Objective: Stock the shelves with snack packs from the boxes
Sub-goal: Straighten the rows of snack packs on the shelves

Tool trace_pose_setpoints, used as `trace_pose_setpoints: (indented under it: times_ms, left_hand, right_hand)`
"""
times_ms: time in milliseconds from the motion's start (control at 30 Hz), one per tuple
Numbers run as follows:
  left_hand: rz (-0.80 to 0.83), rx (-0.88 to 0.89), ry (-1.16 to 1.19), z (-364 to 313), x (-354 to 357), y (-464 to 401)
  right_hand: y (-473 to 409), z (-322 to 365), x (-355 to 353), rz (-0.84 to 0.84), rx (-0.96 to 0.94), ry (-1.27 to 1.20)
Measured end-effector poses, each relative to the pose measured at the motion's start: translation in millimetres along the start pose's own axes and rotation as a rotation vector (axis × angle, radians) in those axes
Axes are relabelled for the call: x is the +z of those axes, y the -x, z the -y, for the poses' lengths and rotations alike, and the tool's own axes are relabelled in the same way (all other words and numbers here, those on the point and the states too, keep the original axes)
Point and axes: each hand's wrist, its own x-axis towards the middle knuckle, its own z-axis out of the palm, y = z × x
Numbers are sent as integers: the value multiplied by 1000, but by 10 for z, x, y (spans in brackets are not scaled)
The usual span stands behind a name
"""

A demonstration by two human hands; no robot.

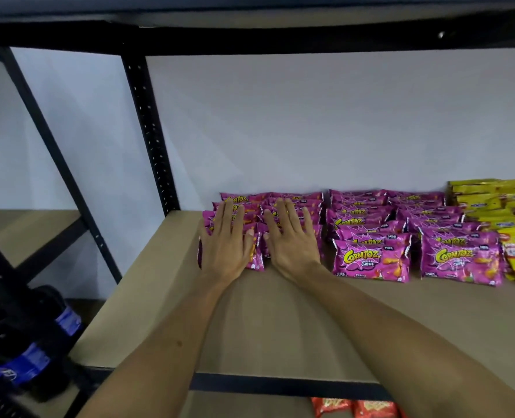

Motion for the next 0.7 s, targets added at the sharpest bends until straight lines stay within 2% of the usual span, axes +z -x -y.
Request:
trace_pose_setpoints:
  times_ms: [100,433,700]
  left_hand:
    - [65,3,-14,-8,84,-188]
    - [68,18,-3,-37,270,-437]
    - [-36,8,36,83,160,-409]
  right_hand:
    - [-157,-86,48,117,94,-44]
    - [-356,-218,173,108,127,29]
    - [-351,-55,103,-74,56,48]
